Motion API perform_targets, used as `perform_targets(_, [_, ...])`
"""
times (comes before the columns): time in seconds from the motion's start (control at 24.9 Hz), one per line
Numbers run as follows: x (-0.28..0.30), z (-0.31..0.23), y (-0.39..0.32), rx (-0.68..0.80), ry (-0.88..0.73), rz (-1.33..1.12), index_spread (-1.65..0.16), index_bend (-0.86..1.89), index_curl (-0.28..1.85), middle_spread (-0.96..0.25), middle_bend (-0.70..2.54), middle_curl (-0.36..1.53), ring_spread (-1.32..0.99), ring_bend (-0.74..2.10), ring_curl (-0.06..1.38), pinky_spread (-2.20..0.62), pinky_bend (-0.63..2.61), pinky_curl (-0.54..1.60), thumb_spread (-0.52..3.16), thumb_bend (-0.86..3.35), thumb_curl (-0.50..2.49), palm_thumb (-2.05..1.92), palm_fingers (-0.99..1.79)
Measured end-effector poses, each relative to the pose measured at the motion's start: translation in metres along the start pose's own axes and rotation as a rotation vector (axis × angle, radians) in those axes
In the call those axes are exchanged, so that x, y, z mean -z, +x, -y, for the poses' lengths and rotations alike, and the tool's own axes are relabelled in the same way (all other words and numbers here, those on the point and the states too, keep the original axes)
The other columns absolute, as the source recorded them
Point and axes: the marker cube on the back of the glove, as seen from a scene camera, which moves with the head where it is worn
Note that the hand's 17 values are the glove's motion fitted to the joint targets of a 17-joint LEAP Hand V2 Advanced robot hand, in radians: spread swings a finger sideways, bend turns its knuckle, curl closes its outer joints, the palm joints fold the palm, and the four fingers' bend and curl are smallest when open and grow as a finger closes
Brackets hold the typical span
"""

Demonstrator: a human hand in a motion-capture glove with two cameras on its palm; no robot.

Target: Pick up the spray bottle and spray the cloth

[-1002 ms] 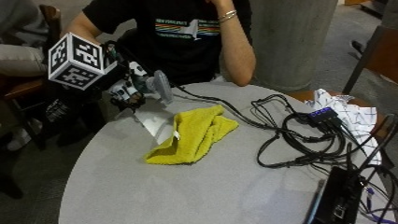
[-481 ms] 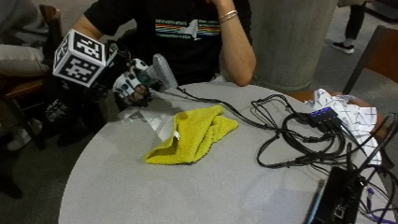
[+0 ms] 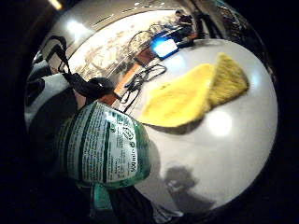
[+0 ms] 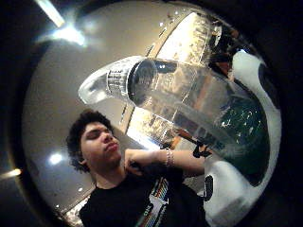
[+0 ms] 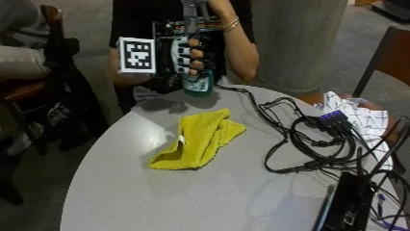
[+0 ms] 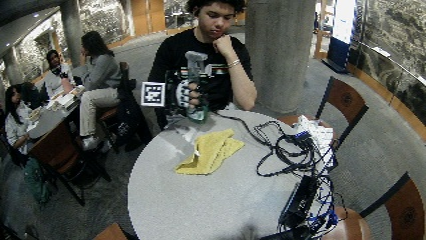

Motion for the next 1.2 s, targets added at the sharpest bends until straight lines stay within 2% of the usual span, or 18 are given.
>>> perform_targets(0.12, [-0.044, 0.002, 0.007, 0.009, -0.044, 0.091, -0.17, 0.17, 0.51, -0.04, 0.26, 0.48, -0.01, 0.41, 0.38, 0.07, 0.34, 0.37, 0.63, -0.03, 0.65, 0.97, 1.16])
perform_targets(0.36, [-0.116, 0.009, 0.027, -0.082, -0.062, 0.162, -0.17, 0.17, 0.52, -0.04, 0.25, 0.48, -0.01, 0.40, 0.38, 0.07, 0.34, 0.37, 0.64, -0.03, 0.65, 0.98, 1.15])
perform_targets(0.72, [-0.164, 0.013, 0.037, -0.145, -0.109, 0.156, -0.17, 0.18, 0.52, -0.04, 0.26, 0.48, -0.01, 0.34, 0.37, 0.08, 0.29, 0.36, 0.76, -0.04, 0.61, 0.93, 1.14])
perform_targets(0.88, [-0.162, 0.006, 0.039, -0.151, -0.144, 0.135, -0.18, 0.12, 0.50, -0.03, 0.27, 0.48, -0.01, 0.34, 0.37, 0.09, 0.30, 0.36, 0.82, -0.05, 0.57, 0.87, 1.10])
perform_targets(1.04, [-0.124, -0.011, 0.037, -0.029, -0.153, -0.046, -0.22, -0.05, 0.42, -0.01, 0.20, 0.47, 0.02, 0.34, 0.39, 0.14, 0.43, 0.41, 0.85, -0.05, 0.53, 0.82, 0.68])
perform_targets(1.12, [-0.093, -0.018, 0.034, 0.055, -0.107, -0.217, -0.23, 0.02, 0.41, 0.01, 0.21, 0.47, 0.03, 0.34, 0.39, 0.15, 0.44, 0.42, 0.87, -0.04, 0.51, 0.81, 0.66])
perform_targets(1.2, [-0.059, -0.027, 0.032, 0.092, -0.055, -0.385, -0.23, 0.12, 0.39, 0.00, 0.24, 0.46, 0.01, 0.32, 0.37, 0.16, 0.38, 0.38, 0.89, -0.04, 0.50, 0.81, 0.80])
